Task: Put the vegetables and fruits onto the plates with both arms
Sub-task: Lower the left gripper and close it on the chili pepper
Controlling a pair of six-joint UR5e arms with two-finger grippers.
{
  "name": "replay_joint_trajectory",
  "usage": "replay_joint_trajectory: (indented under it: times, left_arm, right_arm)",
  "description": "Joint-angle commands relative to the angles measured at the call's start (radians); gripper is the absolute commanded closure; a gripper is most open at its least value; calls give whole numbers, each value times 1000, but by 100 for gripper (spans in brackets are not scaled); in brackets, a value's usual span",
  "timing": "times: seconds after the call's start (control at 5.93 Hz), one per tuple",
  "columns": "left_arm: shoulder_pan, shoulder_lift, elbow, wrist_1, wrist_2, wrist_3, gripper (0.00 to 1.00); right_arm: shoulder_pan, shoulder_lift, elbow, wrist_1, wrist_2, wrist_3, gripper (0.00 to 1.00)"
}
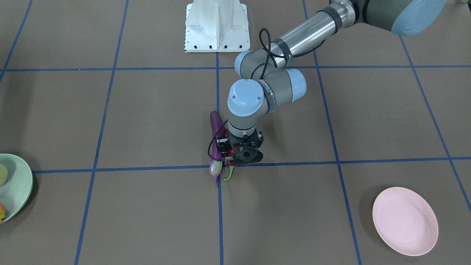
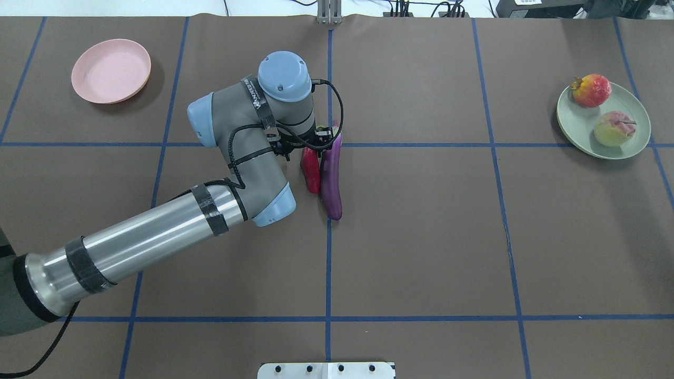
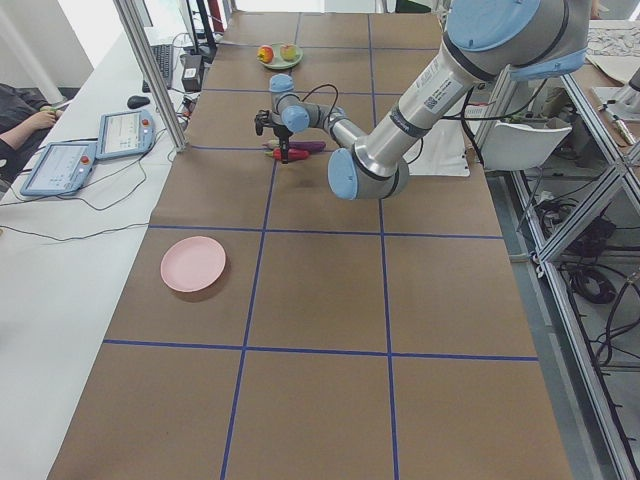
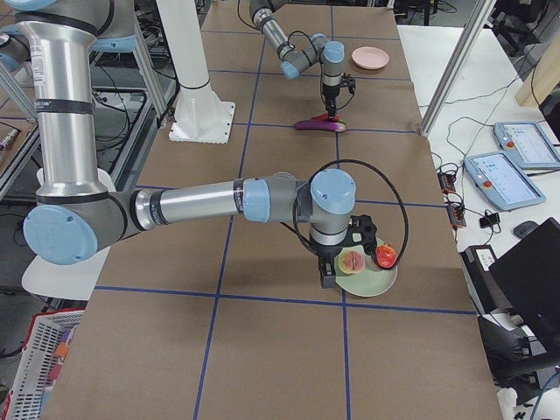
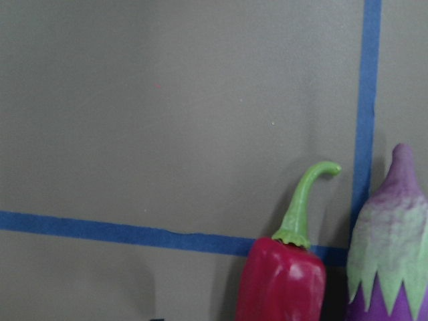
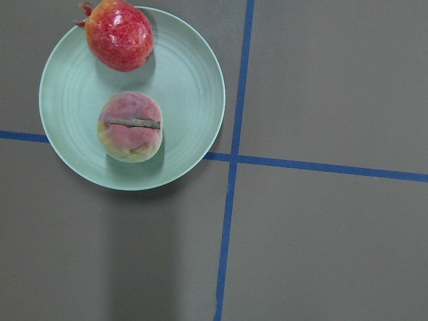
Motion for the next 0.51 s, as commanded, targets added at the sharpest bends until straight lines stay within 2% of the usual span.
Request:
replay_joint_trajectory:
  times: [0.0, 0.17, 0.34]
  left_arm:
    - [1, 0, 0, 0, 0, 1, 76]
    - [1, -2, -1, 1, 0, 3, 100]
    - [-12, -2, -9, 5, 0, 12, 100]
  right_arm:
    - [0, 2, -1, 0, 0, 0, 0]
    - [0, 2, 1, 1, 5, 0, 0]
    - [0, 2, 1, 0, 8, 0, 0]
